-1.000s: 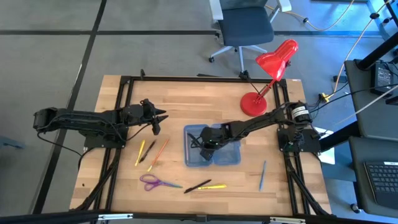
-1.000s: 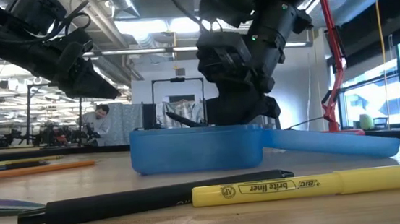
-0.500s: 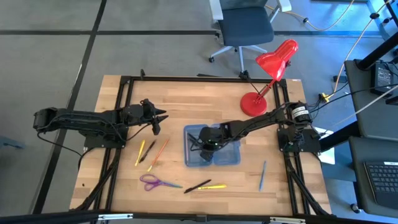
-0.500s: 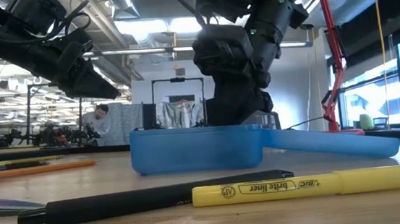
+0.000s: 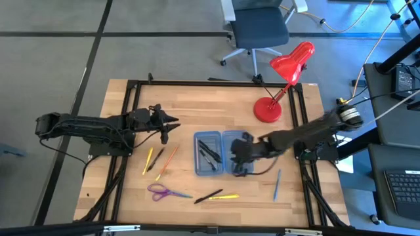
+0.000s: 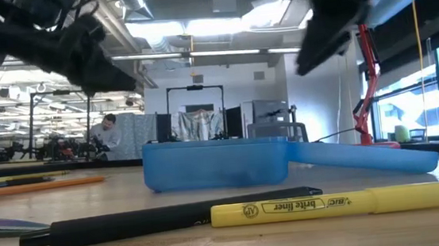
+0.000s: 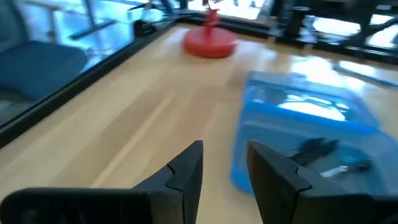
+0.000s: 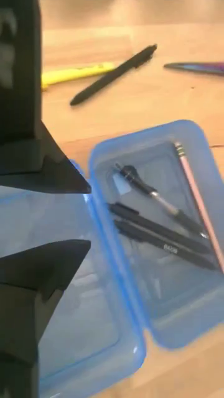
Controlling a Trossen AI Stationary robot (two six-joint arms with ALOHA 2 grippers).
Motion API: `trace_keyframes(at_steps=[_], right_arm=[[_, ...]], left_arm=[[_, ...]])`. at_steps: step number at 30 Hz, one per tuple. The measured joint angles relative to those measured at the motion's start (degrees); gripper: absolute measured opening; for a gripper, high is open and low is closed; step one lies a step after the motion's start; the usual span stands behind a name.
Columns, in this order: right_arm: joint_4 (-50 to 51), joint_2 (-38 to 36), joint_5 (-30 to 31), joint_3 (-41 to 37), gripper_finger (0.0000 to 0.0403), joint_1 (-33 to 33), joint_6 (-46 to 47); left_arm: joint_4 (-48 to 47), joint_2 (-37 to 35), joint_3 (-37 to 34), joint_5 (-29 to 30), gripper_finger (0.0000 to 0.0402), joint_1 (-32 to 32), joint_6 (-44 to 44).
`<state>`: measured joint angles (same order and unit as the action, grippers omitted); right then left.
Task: Pick & place school supplies into a supply box
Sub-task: Put the black pen into the blue supply box
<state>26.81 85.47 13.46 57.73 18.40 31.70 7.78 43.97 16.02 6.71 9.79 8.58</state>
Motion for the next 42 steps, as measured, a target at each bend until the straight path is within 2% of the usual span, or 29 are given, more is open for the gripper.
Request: trace_keyframes(at_steps=[3,7,10,14,19,25,35,42], right_arm=[[-4.85,-5.22,1.25,-6.72,0.0133,2.68,2.4],[-14.09,-10.99,2.38,-13.68,0.0133,3.54,2.34],[-16.3,-13.52,2.27,-16.37,0.0133,3.01,2.46],[-16.78,-15.39,2.18,-17.34,0.0133,1.8,1.4],[-20.31,-15.41,2.0,-17.3,0.0133,-0.21,-6.03],[-21.11,-15.39,1.96,-17.34,0.0133,-1.74,-9.43],[-21.03,-15.39,1.96,-17.34,0.0133,-1.74,-9.68],[-21.01,-15.39,1.96,-17.34,0.0133,-1.74,-9.7]], left_arm=[[-9.06,1.71,5.29,-0.04,0.0116,-2.41,-0.26],[-30.18,5.96,14.7,4.82,0.0116,-7.38,3.49],[-42.91,10.16,20.96,7.2,0.0116,-11.31,12.86],[-54.36,16.01,25.65,5.53,0.0116,-15.42,28.07],[-57.09,22.81,25.78,2.33,0.0116,-18.94,40.6],[-57.03,28.9,25.76,-0.8,0.0116,-20.02,46.47],[-56.89,33.97,25.74,-0.6,0.0116,-20.21,48.68],[-56.86,34.84,25.74,-0.45,0.0116,-20.21,48.74]])
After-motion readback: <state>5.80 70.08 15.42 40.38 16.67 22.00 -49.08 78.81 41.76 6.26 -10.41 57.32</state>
